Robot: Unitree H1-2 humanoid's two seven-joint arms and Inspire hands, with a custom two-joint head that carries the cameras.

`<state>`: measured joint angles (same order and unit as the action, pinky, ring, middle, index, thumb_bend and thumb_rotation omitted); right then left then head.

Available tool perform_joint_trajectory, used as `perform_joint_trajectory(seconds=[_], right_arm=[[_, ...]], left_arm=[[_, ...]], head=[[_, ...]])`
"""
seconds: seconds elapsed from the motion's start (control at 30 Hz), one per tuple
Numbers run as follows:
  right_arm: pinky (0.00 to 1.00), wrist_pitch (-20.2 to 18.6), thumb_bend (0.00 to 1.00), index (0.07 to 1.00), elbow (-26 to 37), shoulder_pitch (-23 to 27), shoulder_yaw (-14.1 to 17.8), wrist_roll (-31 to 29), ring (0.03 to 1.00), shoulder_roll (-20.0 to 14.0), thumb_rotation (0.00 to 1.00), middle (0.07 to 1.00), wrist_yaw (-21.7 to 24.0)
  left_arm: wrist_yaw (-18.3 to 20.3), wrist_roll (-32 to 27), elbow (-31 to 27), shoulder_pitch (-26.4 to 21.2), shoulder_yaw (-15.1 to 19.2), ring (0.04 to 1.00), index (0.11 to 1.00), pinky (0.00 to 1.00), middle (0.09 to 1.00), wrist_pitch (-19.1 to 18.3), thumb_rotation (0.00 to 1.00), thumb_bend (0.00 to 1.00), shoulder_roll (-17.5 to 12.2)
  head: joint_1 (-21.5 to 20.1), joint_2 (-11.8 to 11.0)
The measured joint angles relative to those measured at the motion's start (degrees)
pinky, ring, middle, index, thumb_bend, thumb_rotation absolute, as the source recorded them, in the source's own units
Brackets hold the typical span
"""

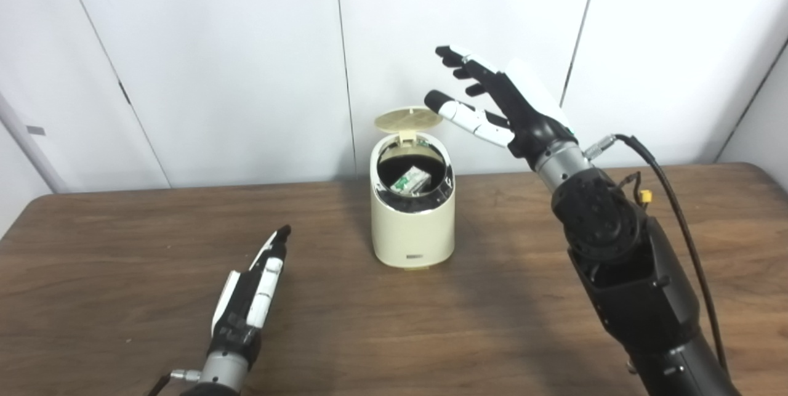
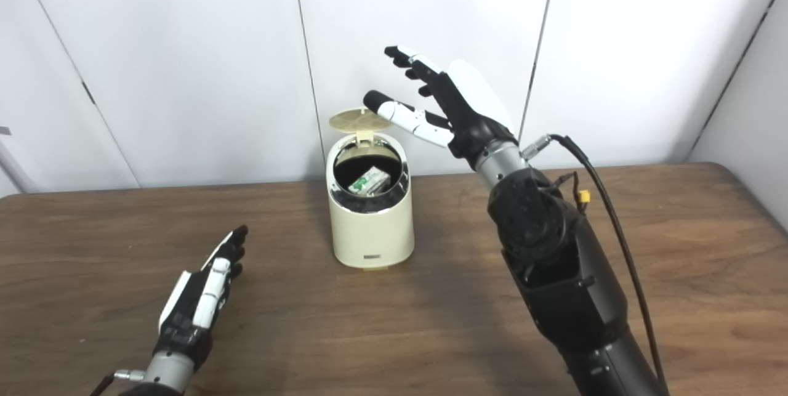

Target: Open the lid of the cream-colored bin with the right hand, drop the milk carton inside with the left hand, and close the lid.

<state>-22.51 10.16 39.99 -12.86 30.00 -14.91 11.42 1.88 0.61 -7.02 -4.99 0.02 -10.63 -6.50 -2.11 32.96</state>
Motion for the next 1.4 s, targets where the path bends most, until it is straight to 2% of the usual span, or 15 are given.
perform_joint_trajectory(seconds=[0.17,0.33,0.6,0.7,0.83,0.97,1.17,1.4], right_arm=[[0.82,0.24,0.57,0.891,-1.72,0.96,-1.62,1.21,0.904,-0.43,0.95,0.905,1.18],[0.91,0.92,0.58,0.906,-4.00,1.91,-4.49,3.43,0.964,-2.45,0.95,0.919,4.05],[0.89,2.69,0.57,0.795,-4.75,4.71,-7.84,7.75,0.925,-3.97,0.94,0.855,7.43],[0.89,2.73,0.55,0.775,-4.75,4.76,-8.22,8.52,0.929,-4.02,0.93,0.858,8.46],[0.87,2.68,0.53,0.761,-4.66,4.72,-8.32,9.97,0.946,-4.19,0.85,0.889,9.03],[0.90,2.67,0.52,0.757,-4.60,4.18,-8.27,10.92,0.980,-4.13,0.83,0.923,9.03],[0.93,2.51,0.54,0.698,-2.76,2.27,-8.24,13.36,1.000,-4.01,0.68,0.939,8.99],[0.95,2.25,0.54,0.655,-1.03,0.83,-8.14,16.28,1.000,-3.47,0.68,0.945,9.01]], left_arm=[[-0.02,-0.41,0.01,0.40,0.56,1.000,1.000,1.00,1.000,0.63,1.00,0.65,0.60],[-0.98,-0.36,0.00,0.54,1.44,1.000,1.000,1.00,1.000,0.72,1.00,0.65,1.53],[-1.16,-1.00,0.01,0.65,2.06,1.000,1.000,1.00,1.000,0.85,1.00,0.63,2.10],[-1.16,-1.04,0.01,0.65,2.10,1.000,1.000,1.00,1.000,0.85,1.00,0.61,2.12],[-1.34,-0.69,0.01,0.66,2.06,1.000,1.000,1.00,1.000,0.83,1.00,0.63,2.12],[-1.36,-0.28,0.01,0.66,1.92,1.000,1.000,1.00,1.000,0.82,1.00,0.64,2.12],[-1.34,-0.18,0.01,0.66,1.85,1.000,1.000,1.00,1.000,0.79,1.00,0.65,2.11],[-1.11,-0.22,0.00,0.66,1.80,1.000,1.000,1.00,1.000,0.80,1.00,0.66,2.07]], head=[[0.53,-0.44],[0.79,-0.27],[1.58,0.09],[1.76,0.00],[1.85,0.00],[1.94,0.09],[1.85,0.17],[1.59,0.44]])
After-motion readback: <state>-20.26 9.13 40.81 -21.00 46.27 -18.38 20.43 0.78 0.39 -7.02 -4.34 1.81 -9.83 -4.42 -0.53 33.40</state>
